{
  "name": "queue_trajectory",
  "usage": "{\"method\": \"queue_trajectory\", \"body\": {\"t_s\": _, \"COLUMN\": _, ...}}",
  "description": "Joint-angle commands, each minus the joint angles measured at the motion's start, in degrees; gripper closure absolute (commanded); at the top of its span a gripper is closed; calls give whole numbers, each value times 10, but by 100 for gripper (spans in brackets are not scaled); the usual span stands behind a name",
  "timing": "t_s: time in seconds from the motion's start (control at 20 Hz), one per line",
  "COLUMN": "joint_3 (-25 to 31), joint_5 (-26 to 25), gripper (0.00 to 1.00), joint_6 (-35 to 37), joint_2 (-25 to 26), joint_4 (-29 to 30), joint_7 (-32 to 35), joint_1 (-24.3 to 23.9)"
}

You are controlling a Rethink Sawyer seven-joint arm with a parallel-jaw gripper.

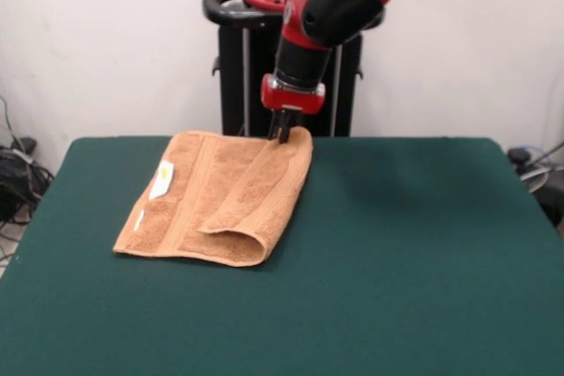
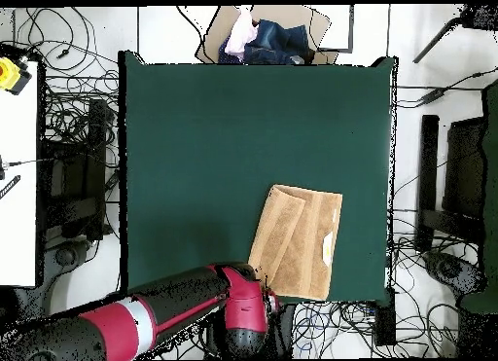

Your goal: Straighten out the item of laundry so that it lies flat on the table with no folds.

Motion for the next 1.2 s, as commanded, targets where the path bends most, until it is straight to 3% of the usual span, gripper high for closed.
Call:
{"method": "queue_trajectory", "body": {"t_s": 0.05, "joint_3": 88, "joint_5": 30, "gripper": 100, "joint_6": -11, "joint_2": 20, "joint_4": -30, "joint_7": -69, "joint_1": -43}}
{"method": "queue_trajectory", "body": {"t_s": 0.25, "joint_3": 103, "joint_5": -60, "gripper": 100, "joint_6": 23, "joint_2": -23, "joint_4": -36, "joint_7": 19, "joint_1": -57}}
{"method": "queue_trajectory", "body": {"t_s": 0.4, "joint_3": 122, "joint_5": -171, "gripper": 100, "joint_6": 57, "joint_2": -45, "joint_4": -57, "joint_7": 186, "joint_1": -31}}
{"method": "queue_trajectory", "body": {"t_s": 0.5, "joint_3": 112, "joint_5": -244, "gripper": 100, "joint_6": 50, "joint_2": -29, "joint_4": -85, "joint_7": 320, "joint_1": 11}}
{"method": "queue_trajectory", "body": {"t_s": 0.6, "joint_3": 90, "joint_5": -287, "gripper": 100, "joint_6": 27, "joint_2": -5, "joint_4": -115, "joint_7": 422, "joint_1": 54}}
{"method": "queue_trajectory", "body": {"t_s": 0.9, "joint_3": 29, "joint_5": -330, "gripper": 100, "joint_6": -38, "joint_2": 60, "joint_4": -192, "joint_7": 621, "joint_1": 136}}
{"method": "queue_trajectory", "body": {"t_s": 1.2, "joint_3": 0, "joint_5": -355, "gripper": 100, "joint_6": -83, "joint_2": 87, "joint_4": -234, "joint_7": 697, "joint_1": 161}}
